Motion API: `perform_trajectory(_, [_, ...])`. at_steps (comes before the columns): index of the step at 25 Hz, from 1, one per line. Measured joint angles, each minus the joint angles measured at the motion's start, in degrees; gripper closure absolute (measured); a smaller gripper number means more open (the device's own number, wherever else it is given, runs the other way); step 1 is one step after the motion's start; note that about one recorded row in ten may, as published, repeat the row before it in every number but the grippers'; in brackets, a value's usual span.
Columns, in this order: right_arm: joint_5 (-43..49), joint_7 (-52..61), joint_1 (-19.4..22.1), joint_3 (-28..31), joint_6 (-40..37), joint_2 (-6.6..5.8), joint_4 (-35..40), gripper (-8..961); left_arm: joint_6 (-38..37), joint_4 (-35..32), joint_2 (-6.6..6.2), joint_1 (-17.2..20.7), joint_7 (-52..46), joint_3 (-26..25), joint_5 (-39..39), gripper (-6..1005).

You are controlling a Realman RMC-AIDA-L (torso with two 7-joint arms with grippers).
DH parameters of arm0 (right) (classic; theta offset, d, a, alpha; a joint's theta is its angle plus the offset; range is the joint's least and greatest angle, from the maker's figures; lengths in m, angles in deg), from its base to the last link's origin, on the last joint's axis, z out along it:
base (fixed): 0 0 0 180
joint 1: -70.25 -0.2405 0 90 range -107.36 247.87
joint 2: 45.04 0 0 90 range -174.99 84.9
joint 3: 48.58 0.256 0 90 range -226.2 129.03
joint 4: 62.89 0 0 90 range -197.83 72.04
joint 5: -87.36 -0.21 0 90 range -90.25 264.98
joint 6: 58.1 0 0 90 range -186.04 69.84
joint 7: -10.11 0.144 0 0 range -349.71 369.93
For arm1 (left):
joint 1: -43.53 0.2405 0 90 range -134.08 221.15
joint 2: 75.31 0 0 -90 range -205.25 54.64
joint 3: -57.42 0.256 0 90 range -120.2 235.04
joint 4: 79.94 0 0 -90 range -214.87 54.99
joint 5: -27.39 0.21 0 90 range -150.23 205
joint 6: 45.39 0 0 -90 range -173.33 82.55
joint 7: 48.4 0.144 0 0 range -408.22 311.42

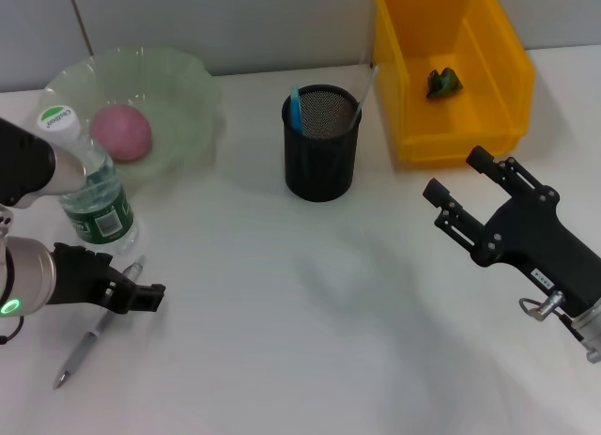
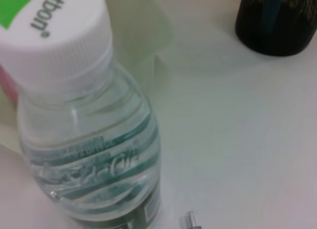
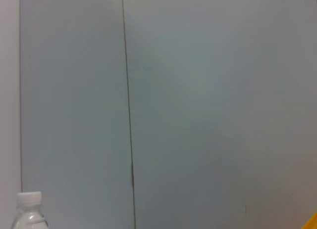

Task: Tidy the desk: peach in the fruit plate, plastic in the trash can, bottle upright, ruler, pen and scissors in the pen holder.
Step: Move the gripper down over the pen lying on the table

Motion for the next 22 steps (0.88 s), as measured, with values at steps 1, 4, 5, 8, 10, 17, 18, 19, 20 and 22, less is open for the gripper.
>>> perform_trajectory(1, [0.01, 0.00, 0.04, 0.00, 0.21, 0.00, 0.00, 279, -0.55, 0.04, 0.00, -0.37, -0.20, -0.10, 0.24, 168])
perform_trajectory(4, [0.02, 0.00, 0.05, 0.00, 0.50, 0.00, -0.01, 280, -1.98, 0.22, 0.00, -1.24, -0.77, -0.40, 0.80, 169])
perform_trajectory(5, [0.02, 0.00, 0.05, 0.00, 0.58, 0.00, -0.01, 280, -3.01, 0.21, 0.03, -1.70, -1.29, -0.52, 1.56, 169])
perform_trajectory(8, [0.02, 0.00, 0.05, 0.00, 0.61, 0.00, 0.00, 282, -5.71, -0.45, 0.12, -2.26, -2.52, -0.55, 3.78, 169])
perform_trajectory(10, [0.02, 0.00, 0.05, 0.00, 0.61, 0.00, 0.00, 282, -7.27, -1.07, 0.16, -2.46, -3.25, -0.43, 4.97, 170])
perform_trajectory(17, [0.19, 0.00, -0.09, -0.69, 0.61, -0.03, 0.11, 285, -16.53, -3.00, 0.21, -5.76, -8.13, 0.45, 11.44, 171])
perform_trajectory(18, [0.19, 0.00, -0.09, -0.69, 0.61, -0.03, 0.11, 286, -16.53, -3.00, 0.21, -5.76, -8.13, 0.45, 11.44, 171])
perform_trajectory(19, [0.19, 0.00, -0.12, -0.74, 0.61, -0.04, 0.15, 286, -17.22, -2.20, 0.25, -6.55, -8.84, 0.68, 12.23, 171])
perform_trajectory(20, [0.19, 0.00, -0.12, -0.78, 0.61, -0.04, 0.18, 287, -17.22, -2.20, 0.25, -6.55, -8.84, 0.68, 12.23, 171])
perform_trajectory(22, [0.19, 0.00, -0.12, -0.87, 0.61, -0.02, 0.23, 288, -17.70, -1.49, 0.30, -7.23, -9.21, 0.76, 12.29, 171])
